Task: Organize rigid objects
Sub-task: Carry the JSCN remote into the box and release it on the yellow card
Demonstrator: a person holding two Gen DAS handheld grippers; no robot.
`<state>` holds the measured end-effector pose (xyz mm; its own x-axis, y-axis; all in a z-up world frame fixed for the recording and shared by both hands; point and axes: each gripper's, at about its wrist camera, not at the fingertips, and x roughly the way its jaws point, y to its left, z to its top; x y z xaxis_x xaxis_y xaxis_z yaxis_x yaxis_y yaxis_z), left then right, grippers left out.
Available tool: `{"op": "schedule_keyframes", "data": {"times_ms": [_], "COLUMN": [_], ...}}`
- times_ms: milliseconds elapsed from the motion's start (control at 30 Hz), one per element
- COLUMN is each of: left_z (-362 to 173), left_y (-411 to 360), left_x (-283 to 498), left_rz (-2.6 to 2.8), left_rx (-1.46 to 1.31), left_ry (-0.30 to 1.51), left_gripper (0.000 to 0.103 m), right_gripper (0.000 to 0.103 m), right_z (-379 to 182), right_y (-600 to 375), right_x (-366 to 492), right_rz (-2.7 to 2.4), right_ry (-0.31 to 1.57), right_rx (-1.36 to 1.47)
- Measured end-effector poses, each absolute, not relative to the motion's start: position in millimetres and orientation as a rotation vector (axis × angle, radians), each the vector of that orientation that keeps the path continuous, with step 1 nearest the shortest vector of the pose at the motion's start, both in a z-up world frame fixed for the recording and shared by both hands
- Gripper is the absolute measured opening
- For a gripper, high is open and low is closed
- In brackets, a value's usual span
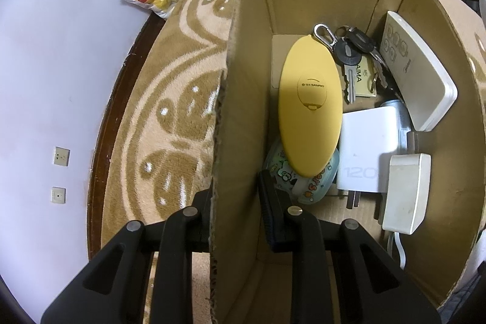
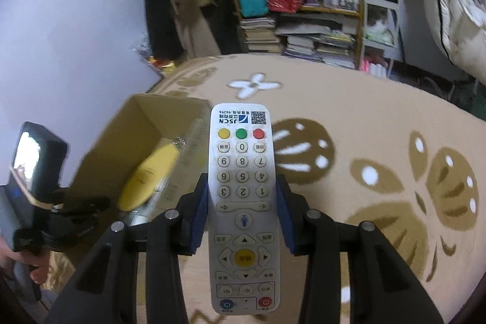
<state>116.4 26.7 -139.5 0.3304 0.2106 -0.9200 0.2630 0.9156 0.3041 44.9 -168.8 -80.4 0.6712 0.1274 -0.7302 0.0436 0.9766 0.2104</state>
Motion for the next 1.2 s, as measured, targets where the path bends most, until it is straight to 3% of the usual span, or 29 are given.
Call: {"op": "schedule_keyframes", "data": {"times_ms": [433,1200], "left_z": [-145,-143], "left_y": [28,29], "left_x": [117,116], "left_rz": [-0.039,-0.042], "left_rx": [0.428,0.410], "left_ry": [1.258,1.263], "left_gripper": [0.020,0.022], "right_gripper": [0.043,0.043], "right_z": [-52,-85], "right_y": [-122,-85], "right_x": [37,45], "right_rz": [0.129,0.230], "right_ry": [0.773,0.829], "right_rx": [0.213,0.195]}}
